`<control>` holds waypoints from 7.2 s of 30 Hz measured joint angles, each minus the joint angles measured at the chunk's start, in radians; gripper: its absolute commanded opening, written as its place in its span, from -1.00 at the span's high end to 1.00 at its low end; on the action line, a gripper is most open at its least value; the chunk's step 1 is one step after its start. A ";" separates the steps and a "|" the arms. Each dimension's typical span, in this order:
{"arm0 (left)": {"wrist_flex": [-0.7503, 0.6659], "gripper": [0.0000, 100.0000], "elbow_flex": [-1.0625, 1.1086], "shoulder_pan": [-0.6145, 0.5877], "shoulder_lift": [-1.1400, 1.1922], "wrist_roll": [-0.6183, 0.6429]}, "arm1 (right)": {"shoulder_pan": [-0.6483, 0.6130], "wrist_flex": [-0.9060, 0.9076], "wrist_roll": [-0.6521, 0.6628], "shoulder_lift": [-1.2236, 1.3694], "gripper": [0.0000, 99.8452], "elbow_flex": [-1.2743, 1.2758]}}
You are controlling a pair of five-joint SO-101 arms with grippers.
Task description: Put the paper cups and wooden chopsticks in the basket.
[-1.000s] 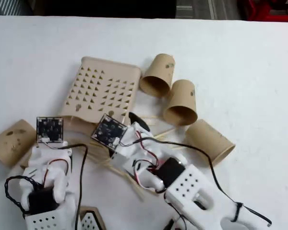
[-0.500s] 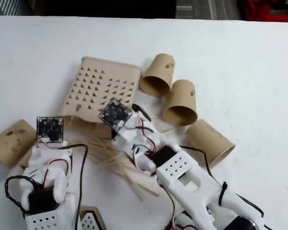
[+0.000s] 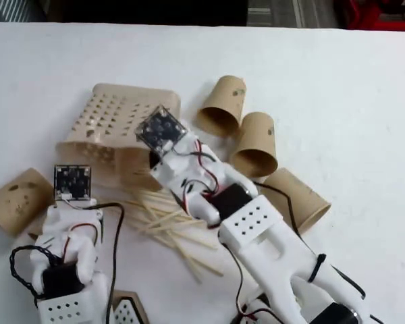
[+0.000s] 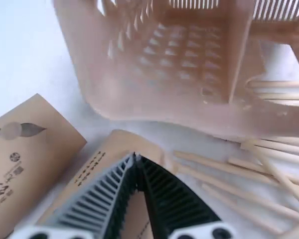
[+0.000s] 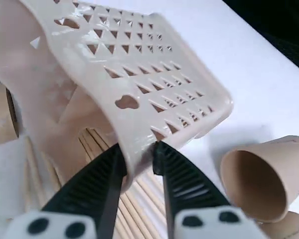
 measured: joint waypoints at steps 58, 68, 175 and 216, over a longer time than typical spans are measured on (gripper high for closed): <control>0.000 0.95 0.000 0.000 0.000 0.000 | 0.413 1.162 0.322 0.644 0.58 -1.277; 0.000 0.95 0.000 0.000 0.000 0.000 | 0.476 1.106 0.559 0.476 0.58 -0.868; -0.252 0.54 -0.598 -0.551 1.284 -0.350 | 0.686 0.543 0.514 0.118 0.96 -0.255; -0.560 0.96 -0.400 -0.362 1.284 -0.213 | 0.256 0.766 0.127 0.066 0.96 -1.020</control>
